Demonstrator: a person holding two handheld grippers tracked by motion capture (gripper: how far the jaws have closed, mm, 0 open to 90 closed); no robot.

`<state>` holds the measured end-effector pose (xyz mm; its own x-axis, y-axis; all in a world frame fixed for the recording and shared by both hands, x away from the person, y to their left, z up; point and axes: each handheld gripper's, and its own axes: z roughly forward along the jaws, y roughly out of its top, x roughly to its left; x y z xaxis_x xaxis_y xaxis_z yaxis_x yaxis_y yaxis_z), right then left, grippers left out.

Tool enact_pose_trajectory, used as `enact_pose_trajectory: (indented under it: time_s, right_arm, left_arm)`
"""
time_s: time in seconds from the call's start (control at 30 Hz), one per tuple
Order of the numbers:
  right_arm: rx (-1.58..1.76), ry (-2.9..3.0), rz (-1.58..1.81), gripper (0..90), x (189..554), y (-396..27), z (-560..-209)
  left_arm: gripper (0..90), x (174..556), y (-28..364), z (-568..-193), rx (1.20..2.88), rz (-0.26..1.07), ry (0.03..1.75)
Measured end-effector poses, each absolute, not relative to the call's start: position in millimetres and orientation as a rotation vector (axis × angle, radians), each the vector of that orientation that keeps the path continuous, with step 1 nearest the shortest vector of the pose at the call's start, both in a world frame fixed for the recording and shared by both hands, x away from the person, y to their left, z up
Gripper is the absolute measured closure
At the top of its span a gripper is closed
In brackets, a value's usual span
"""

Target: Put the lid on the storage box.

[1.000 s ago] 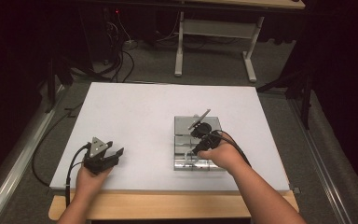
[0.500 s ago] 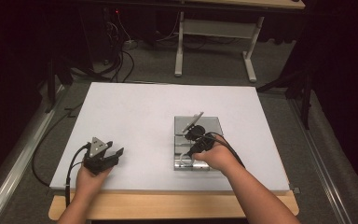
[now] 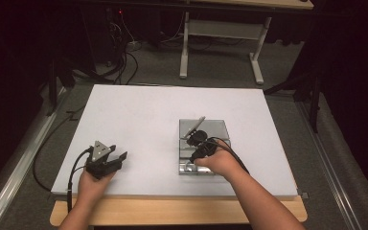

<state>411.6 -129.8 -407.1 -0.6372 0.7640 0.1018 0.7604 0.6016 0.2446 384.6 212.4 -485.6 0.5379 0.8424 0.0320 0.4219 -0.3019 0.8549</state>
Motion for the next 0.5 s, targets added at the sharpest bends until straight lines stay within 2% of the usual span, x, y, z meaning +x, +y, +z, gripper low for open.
enact_pose_trajectory:
  time_s: [0.2,0.5]
  right_arm:
    - [1.304,2.791,0.443,78.3,413,-136,-404]
    - [1.342,2.746,0.441,81.7,409,-156,-396]
  left_arm:
    - [45.0,385,212,-486,1.921,0.621,1.03]
    - [45.0,384,212,-486,1.923,0.623,1.03]
